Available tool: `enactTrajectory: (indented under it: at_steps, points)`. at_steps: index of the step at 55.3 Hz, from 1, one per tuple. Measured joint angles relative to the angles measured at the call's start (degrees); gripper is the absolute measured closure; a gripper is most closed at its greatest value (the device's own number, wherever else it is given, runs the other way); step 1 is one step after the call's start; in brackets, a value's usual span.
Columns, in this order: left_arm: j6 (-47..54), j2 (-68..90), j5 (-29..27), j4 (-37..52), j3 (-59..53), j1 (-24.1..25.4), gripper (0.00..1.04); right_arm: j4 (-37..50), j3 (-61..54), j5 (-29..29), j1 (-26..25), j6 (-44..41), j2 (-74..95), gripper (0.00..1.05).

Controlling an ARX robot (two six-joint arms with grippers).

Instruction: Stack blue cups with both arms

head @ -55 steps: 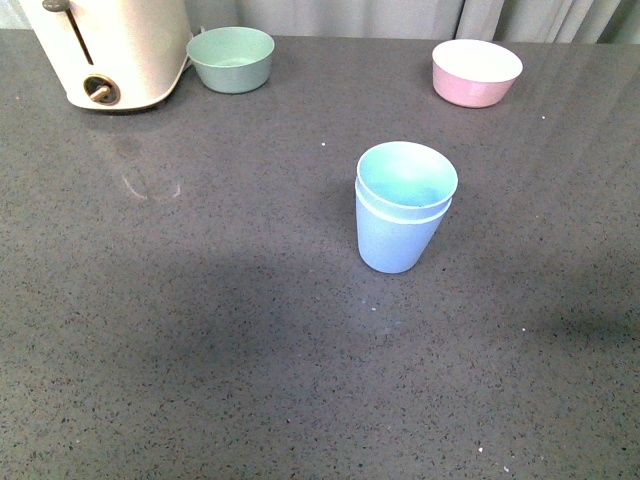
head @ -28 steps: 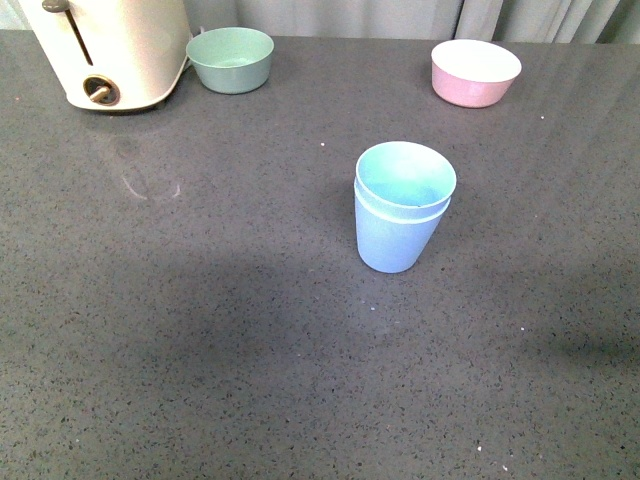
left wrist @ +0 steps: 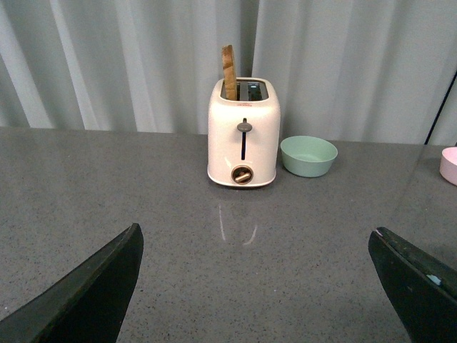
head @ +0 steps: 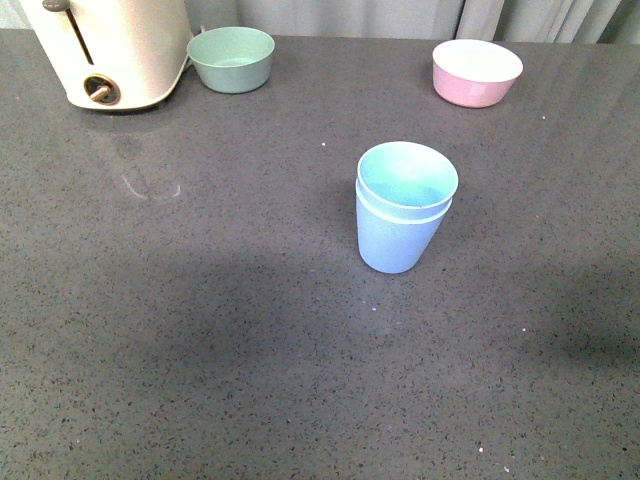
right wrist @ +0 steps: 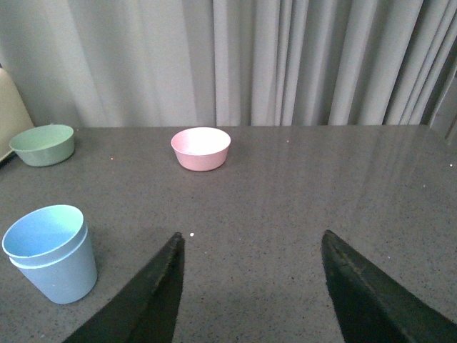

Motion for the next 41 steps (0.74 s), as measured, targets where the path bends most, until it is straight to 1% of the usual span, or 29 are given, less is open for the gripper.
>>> enactTrajectory:
  at_steps: [1, 5, 10, 13, 41]
  points:
    - [0.0, 0.0, 0.0, 0.0, 0.0, 0.0, 0.09, 0.0, 0.0, 0.0, 0.0, 0.0, 0.0, 0.37]
    - [0.0, 0.0, 0.0, 0.0, 0.0, 0.0, 0.09, 0.0, 0.0, 0.0, 0.0, 0.0, 0.0, 0.20]
    - [0.0, 0.0, 0.0, 0.0, 0.0, 0.0, 0.09, 0.0, 0.0, 0.0, 0.0, 0.0, 0.0, 0.08]
    - [0.0, 0.0, 0.0, 0.0, 0.0, 0.0, 0.09, 0.0, 0.0, 0.0, 0.0, 0.0, 0.0, 0.09]
    - [0.0, 0.0, 0.0, 0.0, 0.0, 0.0, 0.09, 0.0, 0.0, 0.0, 0.0, 0.0, 0.0, 0.09]
